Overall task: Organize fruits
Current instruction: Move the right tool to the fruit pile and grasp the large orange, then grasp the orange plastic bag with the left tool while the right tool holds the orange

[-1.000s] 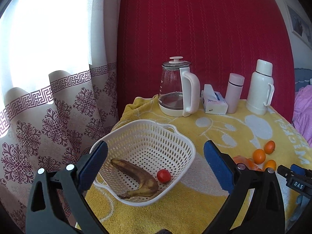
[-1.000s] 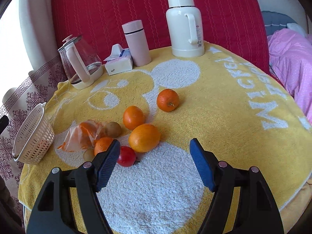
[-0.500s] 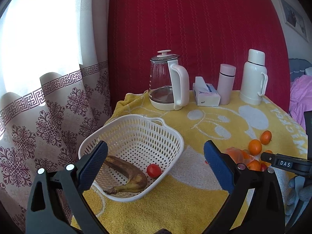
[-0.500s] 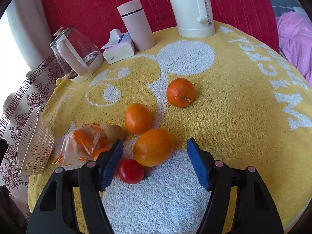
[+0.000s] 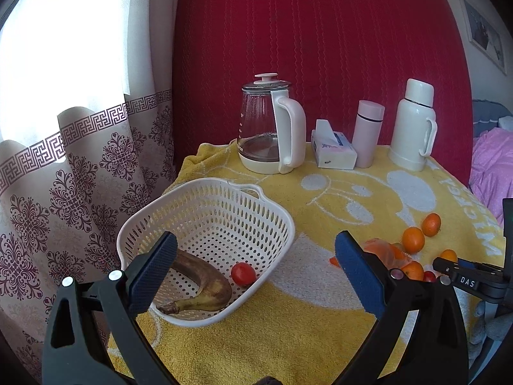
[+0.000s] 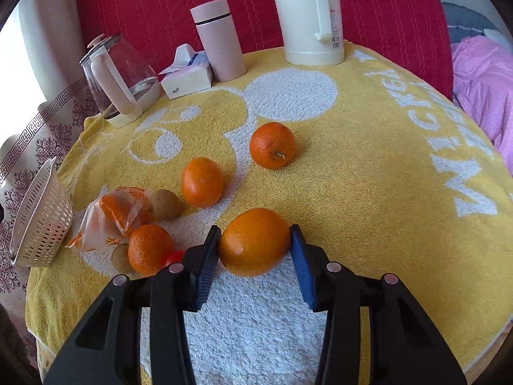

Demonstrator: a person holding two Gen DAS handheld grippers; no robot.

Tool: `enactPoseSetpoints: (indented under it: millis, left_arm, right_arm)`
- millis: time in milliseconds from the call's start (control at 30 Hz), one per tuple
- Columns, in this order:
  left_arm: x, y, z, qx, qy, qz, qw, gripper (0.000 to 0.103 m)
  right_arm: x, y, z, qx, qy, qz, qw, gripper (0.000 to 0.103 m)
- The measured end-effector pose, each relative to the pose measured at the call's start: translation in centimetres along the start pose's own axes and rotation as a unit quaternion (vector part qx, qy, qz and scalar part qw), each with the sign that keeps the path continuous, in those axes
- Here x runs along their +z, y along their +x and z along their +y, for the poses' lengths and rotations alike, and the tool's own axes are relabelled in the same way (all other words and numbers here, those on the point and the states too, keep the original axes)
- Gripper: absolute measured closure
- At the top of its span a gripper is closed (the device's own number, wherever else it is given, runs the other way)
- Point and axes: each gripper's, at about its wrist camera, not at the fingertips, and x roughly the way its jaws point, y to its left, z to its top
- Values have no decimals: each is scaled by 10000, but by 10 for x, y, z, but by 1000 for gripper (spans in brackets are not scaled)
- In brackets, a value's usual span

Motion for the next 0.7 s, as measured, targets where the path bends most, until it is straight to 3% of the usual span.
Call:
enactPoseSetpoints:
  millis: [500,700]
  left_arm:
    - [0,30,-63,-967,-236,810,9917,3]
    - [5,66,-83,-1379,-740,1307,9790,3]
  right_arm:
    - [-6,-2,-21,-45,99,-106,9999,59]
    - [-7,-1,-19,-75,71,-111,9999,58]
